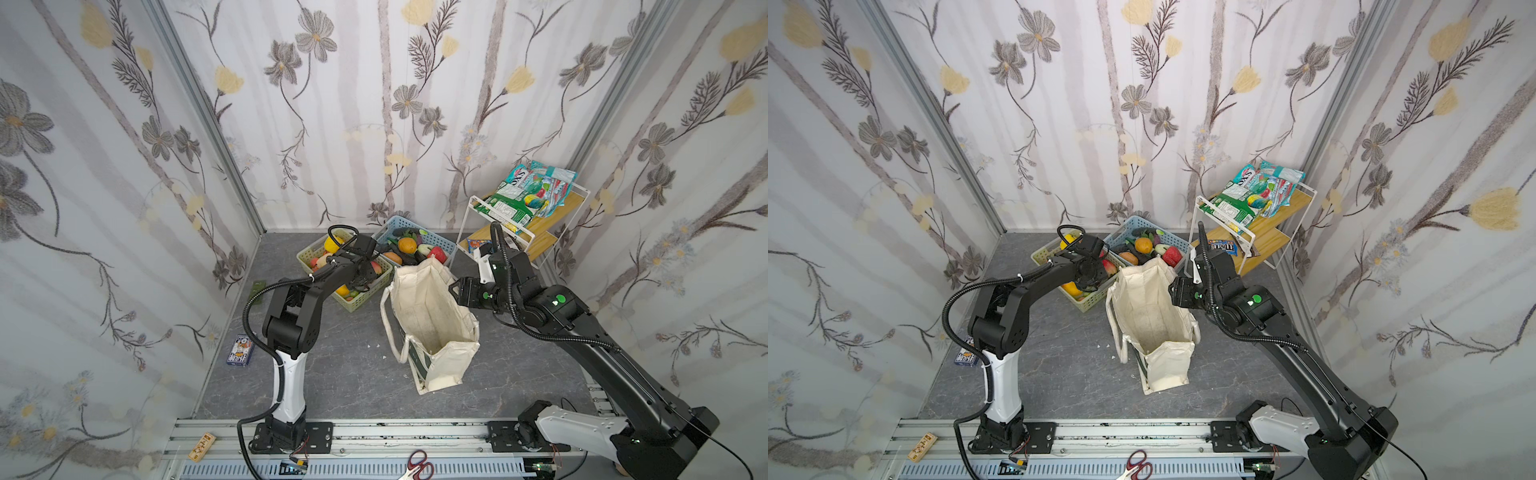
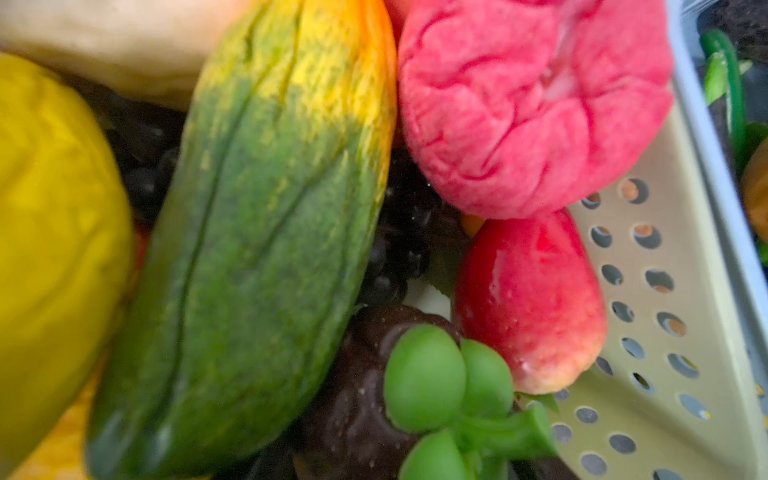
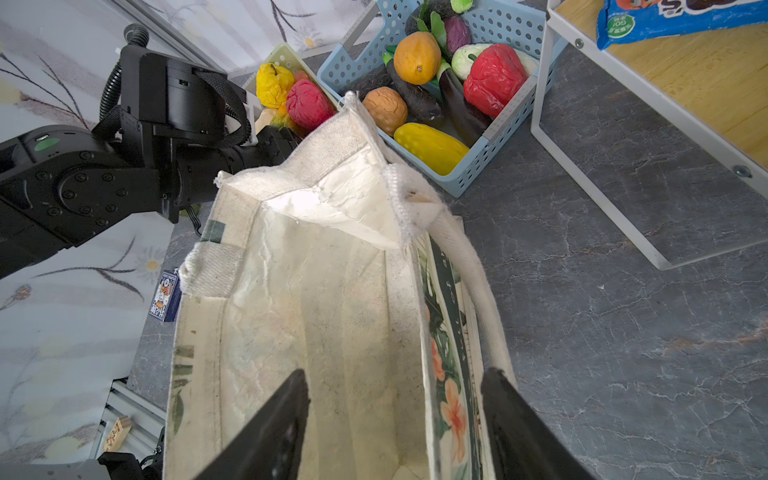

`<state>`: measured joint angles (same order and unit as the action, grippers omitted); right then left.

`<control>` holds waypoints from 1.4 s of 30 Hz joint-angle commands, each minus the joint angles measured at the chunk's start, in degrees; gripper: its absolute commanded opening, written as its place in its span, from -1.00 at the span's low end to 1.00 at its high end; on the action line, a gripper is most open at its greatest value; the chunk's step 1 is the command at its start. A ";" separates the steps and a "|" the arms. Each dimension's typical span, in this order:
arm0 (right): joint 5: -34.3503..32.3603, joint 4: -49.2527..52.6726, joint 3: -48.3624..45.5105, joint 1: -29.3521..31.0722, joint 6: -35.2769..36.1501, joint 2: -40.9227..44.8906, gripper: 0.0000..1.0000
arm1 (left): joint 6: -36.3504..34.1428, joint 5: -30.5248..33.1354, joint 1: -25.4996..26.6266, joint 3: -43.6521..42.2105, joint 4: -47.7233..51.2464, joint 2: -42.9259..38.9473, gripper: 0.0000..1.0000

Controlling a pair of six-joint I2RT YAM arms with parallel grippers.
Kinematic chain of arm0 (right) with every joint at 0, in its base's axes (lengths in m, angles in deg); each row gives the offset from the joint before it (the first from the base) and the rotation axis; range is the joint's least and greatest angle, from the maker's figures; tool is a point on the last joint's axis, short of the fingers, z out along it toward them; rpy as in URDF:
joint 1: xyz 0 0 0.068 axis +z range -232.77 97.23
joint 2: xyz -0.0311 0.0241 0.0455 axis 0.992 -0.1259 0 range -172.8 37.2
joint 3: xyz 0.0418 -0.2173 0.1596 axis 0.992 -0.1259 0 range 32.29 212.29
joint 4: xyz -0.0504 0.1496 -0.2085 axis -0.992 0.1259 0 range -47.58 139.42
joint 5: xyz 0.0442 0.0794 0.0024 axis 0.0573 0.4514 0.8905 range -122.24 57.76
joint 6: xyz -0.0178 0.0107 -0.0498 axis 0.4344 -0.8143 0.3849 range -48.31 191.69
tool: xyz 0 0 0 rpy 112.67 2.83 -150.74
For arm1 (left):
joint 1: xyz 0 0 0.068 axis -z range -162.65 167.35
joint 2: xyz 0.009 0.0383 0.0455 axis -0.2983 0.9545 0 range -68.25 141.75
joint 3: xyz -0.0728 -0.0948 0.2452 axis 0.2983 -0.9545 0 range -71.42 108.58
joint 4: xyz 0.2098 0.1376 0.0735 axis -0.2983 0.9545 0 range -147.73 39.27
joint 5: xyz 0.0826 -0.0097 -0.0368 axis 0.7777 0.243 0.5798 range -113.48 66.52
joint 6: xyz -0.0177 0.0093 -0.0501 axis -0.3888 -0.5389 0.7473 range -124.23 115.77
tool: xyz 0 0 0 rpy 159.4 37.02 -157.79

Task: Place the food into the grocery bag and tie it
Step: 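Hold the bag open with the right gripper while the left gripper enters the fruit basket, then grasp the dark purple mangosteen with green top using the left gripper and lift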

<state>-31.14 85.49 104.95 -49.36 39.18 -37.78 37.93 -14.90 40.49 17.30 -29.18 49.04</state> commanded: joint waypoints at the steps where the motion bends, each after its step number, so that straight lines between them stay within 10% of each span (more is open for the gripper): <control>1: -0.84 -2.39 -0.15 0.02 -0.57 0.19 0.33 | -0.40 1.45 -0.11 -0.14 -0.67 -1.11 0.19; 42: -5.50 -3.09 0.09 -1.40 1.26 -4.70 0.36 | -4.77 -8.03 3.02 3.66 3.86 -23.08 0.19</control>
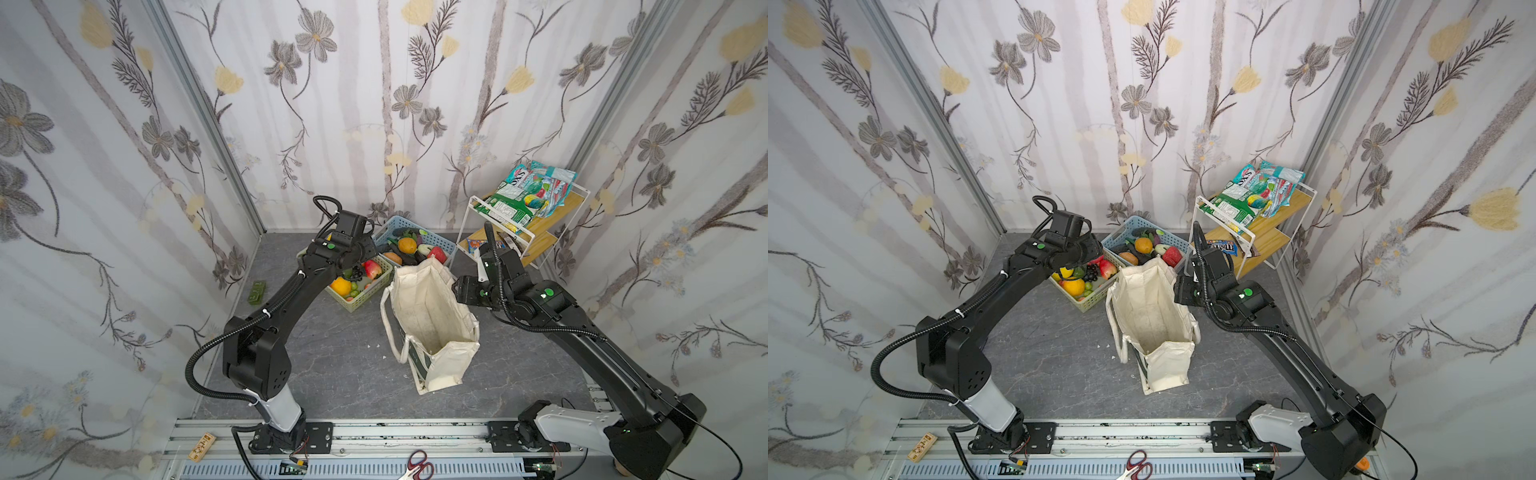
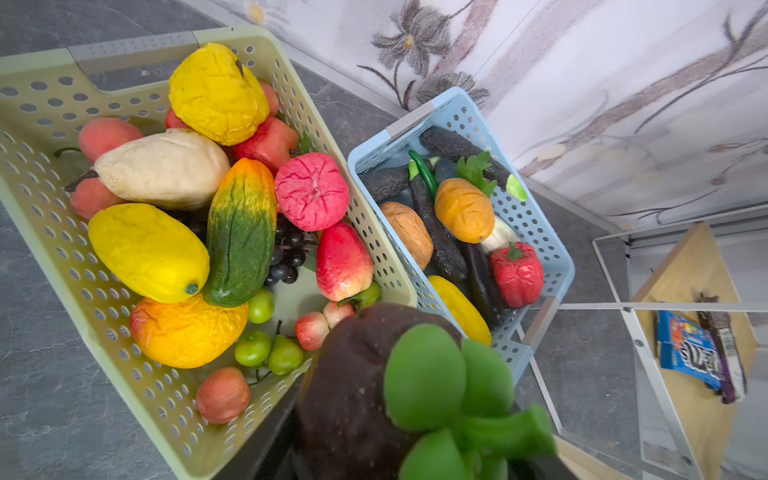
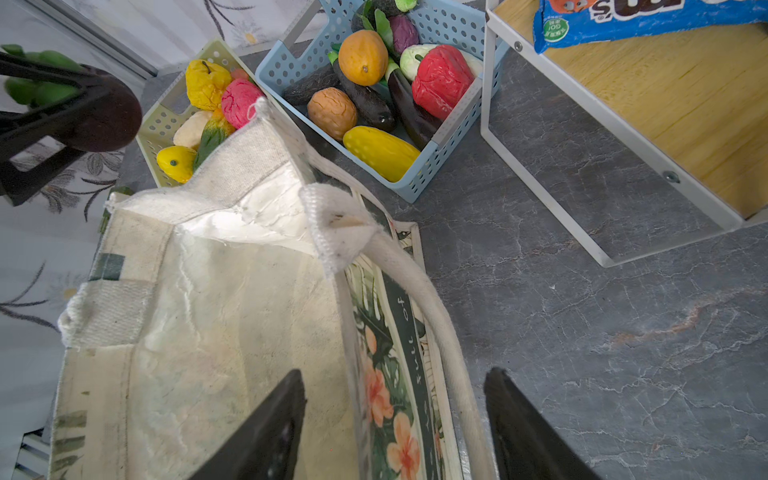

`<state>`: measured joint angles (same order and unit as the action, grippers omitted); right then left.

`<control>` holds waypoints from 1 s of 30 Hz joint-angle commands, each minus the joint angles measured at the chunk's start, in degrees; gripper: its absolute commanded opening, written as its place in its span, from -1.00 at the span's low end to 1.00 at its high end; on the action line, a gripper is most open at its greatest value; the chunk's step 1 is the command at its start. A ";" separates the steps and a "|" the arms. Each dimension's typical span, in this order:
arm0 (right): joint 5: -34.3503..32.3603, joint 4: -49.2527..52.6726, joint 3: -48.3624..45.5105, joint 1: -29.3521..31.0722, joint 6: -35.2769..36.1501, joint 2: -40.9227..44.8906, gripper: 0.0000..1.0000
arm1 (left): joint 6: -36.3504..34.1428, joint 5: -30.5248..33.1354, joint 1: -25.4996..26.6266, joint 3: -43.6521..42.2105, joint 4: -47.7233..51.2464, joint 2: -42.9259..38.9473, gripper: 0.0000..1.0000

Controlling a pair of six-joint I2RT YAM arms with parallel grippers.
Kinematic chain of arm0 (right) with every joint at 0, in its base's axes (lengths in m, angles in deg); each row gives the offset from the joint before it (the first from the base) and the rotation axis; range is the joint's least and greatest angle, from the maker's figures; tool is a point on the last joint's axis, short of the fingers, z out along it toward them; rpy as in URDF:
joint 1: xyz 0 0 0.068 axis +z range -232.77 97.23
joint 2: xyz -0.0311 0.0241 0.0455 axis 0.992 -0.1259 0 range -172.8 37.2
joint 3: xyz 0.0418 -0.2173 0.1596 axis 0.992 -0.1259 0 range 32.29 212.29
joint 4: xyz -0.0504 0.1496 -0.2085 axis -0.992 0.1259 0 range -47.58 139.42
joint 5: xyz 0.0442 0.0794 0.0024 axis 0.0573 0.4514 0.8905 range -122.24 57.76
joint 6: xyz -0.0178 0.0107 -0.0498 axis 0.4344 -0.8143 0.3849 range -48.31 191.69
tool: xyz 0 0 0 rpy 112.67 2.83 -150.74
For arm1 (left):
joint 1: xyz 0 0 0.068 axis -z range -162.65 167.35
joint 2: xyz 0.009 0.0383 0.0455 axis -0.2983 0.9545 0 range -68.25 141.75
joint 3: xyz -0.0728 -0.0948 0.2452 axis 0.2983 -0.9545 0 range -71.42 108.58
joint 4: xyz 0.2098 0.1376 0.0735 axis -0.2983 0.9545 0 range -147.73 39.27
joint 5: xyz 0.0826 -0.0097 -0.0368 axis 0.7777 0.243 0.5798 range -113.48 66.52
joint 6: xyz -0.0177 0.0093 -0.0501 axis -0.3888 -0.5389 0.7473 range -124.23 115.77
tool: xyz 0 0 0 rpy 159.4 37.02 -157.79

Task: Place the food into the grocery bag and tie it
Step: 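Grasp the dark purple mangosteen with green top using the left gripper and lift, then move the mangosteen with the left gripper into the bag held by the right gripper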

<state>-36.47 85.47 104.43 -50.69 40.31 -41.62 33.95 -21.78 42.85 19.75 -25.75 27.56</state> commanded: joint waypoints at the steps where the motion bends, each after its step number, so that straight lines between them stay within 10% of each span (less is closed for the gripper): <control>1: -0.13 -3.15 0.78 -0.10 0.10 -1.04 0.35 | -1.05 -1.46 1.02 1.72 0.65 -1.97 0.19; 20: 4.11 -6.30 0.16 -0.18 -0.33 -5.19 0.03 | -2.91 -9.11 14.39 6.73 1.22 -4.58 0.23; 30: 3.34 -8.98 -1.12 -1.64 -3.74 -5.66 -0.47 | -6.75 -14.66 20.83 6.65 4.59 -2.72 0.24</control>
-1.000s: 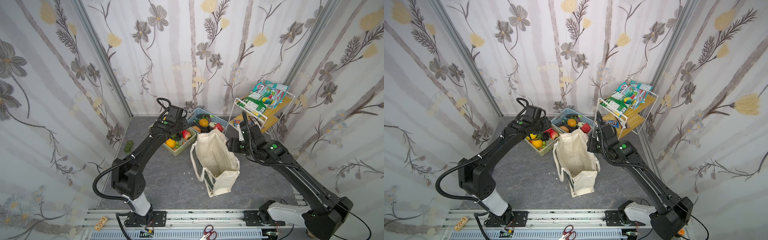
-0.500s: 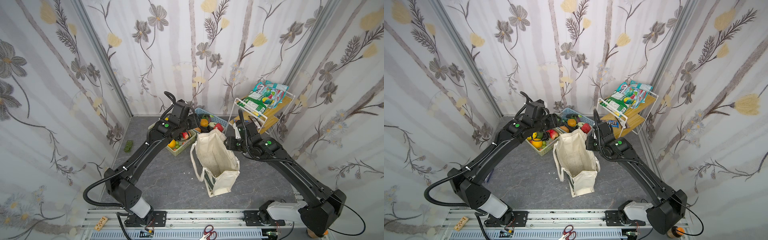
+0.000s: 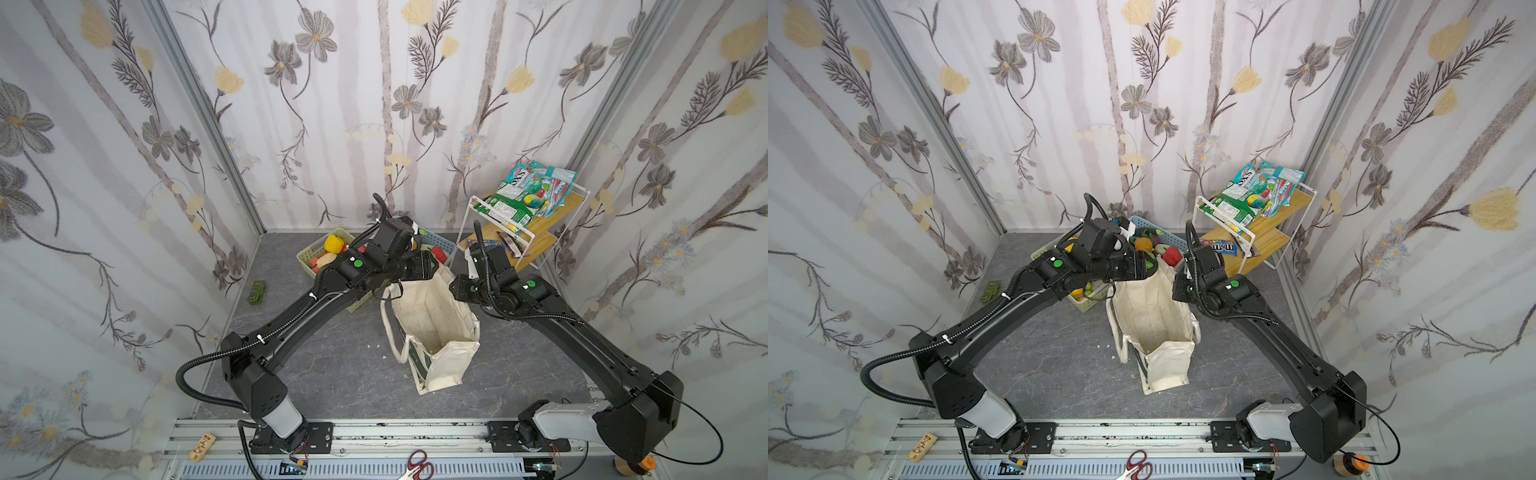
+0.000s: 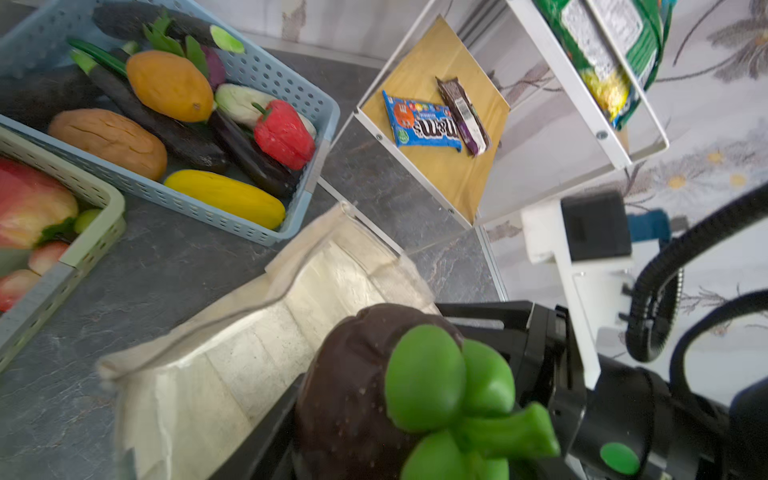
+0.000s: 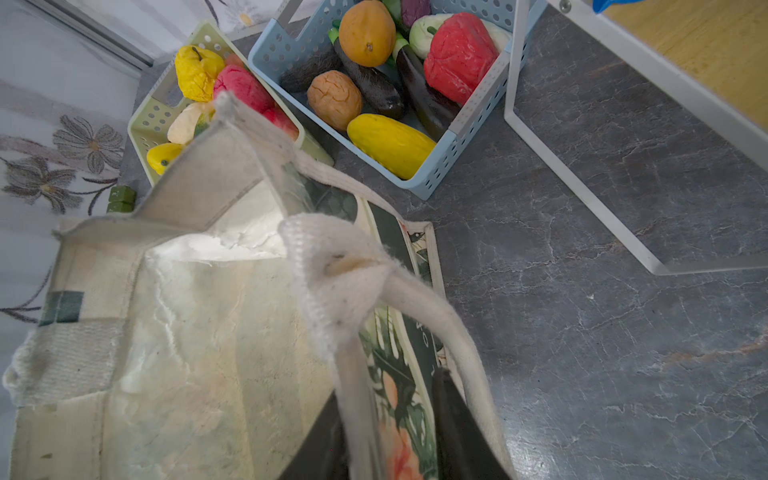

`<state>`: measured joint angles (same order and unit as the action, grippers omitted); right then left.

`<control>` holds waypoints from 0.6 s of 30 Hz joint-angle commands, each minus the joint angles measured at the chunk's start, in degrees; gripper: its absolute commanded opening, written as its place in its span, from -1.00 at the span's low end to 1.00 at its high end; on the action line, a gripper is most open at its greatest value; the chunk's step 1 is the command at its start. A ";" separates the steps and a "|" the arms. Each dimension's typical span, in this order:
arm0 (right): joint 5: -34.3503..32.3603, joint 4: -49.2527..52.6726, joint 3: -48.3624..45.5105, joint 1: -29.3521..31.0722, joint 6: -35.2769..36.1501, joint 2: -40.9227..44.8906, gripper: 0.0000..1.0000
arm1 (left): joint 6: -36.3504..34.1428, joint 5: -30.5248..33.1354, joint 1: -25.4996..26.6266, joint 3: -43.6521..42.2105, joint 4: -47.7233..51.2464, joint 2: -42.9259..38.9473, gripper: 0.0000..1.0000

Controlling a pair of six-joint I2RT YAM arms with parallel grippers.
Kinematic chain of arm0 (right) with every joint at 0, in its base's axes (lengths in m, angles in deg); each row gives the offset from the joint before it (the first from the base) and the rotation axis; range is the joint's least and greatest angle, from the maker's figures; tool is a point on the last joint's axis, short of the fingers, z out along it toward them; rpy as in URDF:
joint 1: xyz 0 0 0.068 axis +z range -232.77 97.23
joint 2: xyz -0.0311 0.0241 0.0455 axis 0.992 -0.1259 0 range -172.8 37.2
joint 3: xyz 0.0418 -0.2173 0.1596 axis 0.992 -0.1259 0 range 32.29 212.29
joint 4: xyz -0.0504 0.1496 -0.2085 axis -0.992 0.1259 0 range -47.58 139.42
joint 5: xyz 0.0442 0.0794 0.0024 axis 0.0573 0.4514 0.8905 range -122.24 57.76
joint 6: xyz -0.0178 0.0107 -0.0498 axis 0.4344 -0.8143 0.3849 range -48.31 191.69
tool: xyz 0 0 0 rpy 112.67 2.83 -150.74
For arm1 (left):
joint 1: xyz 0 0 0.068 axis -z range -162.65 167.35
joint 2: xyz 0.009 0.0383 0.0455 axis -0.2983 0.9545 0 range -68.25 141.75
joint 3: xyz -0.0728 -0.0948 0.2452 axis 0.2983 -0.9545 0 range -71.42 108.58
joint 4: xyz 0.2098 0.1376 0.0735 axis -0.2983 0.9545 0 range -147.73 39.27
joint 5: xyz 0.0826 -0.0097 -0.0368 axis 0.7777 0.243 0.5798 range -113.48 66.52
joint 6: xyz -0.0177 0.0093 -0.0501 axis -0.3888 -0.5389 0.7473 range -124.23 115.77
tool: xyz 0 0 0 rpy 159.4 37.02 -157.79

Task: Place the food into the grocery bag and tie it
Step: 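Move the mangosteen with the left gripper into the bag held by the right gripper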

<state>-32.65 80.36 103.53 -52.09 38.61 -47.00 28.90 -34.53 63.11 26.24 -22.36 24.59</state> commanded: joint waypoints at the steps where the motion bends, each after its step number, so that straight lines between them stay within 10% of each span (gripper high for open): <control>1: -0.49 -4.36 -0.36 -0.39 -2.32 -0.22 -0.52 | -1.98 -2.34 0.87 -0.06 1.56 0.48 0.23; 18: 3.26 -9.31 -1.02 -1.67 -5.83 0.32 -0.85 | -6.83 -1.26 3.87 -2.64 4.63 7.30 0.22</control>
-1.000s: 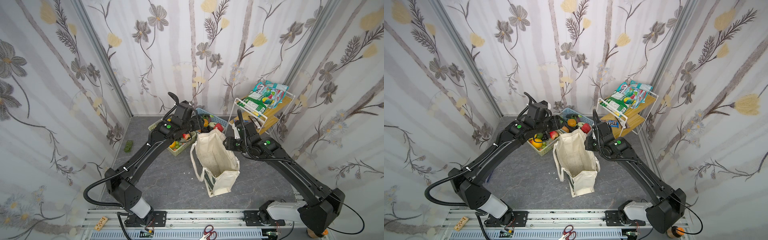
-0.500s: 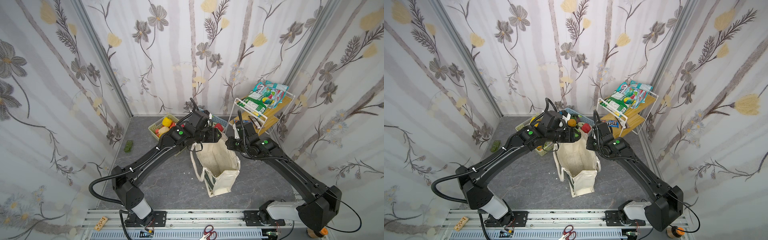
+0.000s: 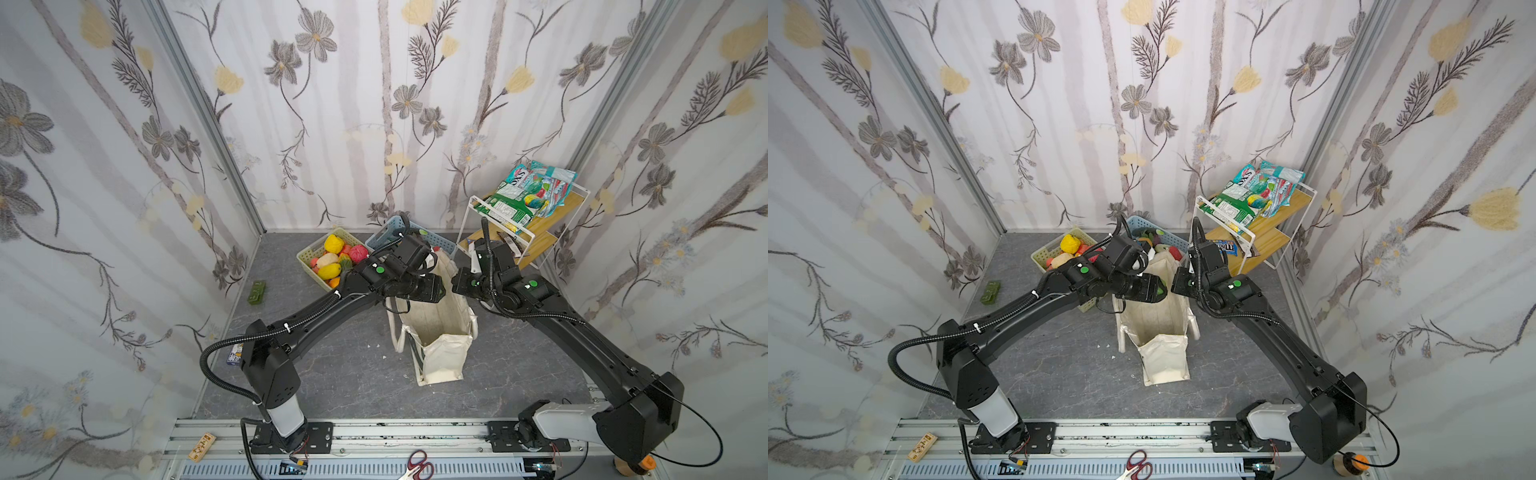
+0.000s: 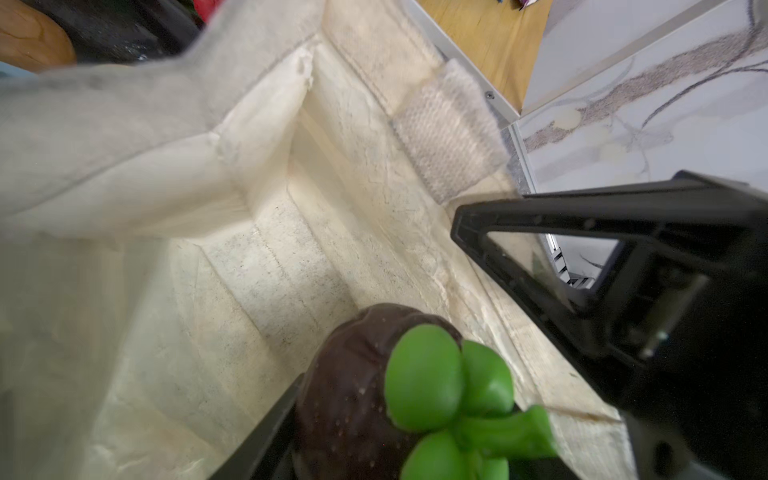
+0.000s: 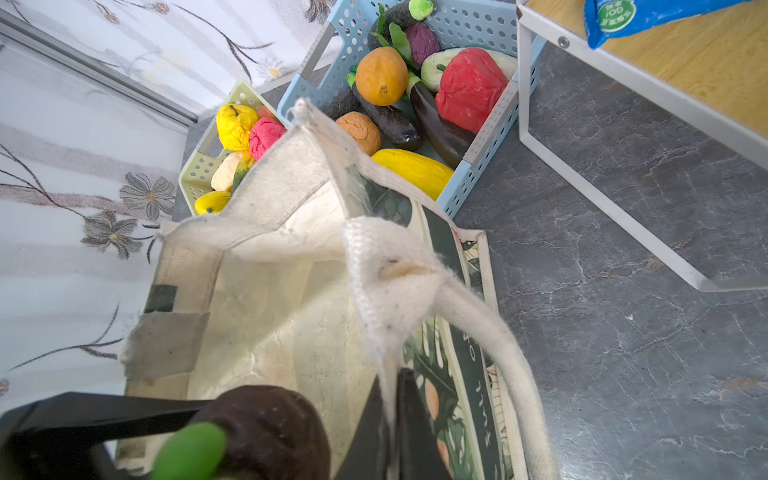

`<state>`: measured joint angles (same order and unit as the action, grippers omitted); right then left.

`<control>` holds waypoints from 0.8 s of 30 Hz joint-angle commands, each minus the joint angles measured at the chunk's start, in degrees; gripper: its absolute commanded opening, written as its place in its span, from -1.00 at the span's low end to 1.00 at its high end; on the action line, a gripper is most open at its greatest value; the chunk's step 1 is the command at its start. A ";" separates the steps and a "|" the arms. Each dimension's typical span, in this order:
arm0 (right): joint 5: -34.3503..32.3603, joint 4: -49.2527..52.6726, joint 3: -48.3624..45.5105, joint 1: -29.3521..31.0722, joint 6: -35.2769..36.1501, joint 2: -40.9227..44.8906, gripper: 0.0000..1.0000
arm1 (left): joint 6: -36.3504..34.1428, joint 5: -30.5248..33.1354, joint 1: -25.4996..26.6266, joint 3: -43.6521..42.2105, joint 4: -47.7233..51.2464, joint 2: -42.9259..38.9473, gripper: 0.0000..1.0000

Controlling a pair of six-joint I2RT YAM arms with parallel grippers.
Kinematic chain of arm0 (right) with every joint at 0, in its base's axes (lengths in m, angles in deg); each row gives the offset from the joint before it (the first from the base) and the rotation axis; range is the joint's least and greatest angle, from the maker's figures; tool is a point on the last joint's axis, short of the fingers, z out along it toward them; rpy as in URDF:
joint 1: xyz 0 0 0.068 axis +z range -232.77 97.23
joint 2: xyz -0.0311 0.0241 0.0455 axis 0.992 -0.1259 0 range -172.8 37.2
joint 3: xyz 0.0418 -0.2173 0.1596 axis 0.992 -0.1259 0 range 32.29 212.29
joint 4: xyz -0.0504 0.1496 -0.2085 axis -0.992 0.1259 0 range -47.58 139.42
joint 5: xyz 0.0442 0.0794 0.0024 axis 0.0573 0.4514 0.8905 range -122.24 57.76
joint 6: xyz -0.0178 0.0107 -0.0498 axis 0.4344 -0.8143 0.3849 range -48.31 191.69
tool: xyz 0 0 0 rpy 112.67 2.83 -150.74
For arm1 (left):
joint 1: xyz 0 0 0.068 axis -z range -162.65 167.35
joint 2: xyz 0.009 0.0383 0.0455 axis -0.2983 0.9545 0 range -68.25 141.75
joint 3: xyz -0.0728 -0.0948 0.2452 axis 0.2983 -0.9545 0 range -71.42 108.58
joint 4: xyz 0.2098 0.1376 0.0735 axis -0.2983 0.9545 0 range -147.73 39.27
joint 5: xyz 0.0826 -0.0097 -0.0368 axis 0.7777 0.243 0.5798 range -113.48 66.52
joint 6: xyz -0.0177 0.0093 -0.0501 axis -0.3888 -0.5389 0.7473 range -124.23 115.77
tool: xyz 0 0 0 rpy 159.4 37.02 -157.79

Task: Place the food into the grocery bag and tie it
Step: 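Move the mangosteen with the left gripper into the bag held by the right gripper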

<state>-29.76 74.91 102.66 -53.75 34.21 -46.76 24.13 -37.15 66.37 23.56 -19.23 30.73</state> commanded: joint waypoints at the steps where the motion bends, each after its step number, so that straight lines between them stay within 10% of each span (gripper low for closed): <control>1: 0.56 -4.13 -0.23 -0.01 -1.63 0.19 -0.86 | -2.47 1.94 0.85 -0.01 1.74 1.88 0.22; 24: 0.60 -5.93 -2.78 -0.58 -3.66 0.80 -0.89 | -9.17 11.44 2.95 -3.08 1.24 12.18 0.20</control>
<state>-29.63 71.24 100.19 -54.34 31.57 -46.15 16.05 -26.90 69.19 20.85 -17.46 42.11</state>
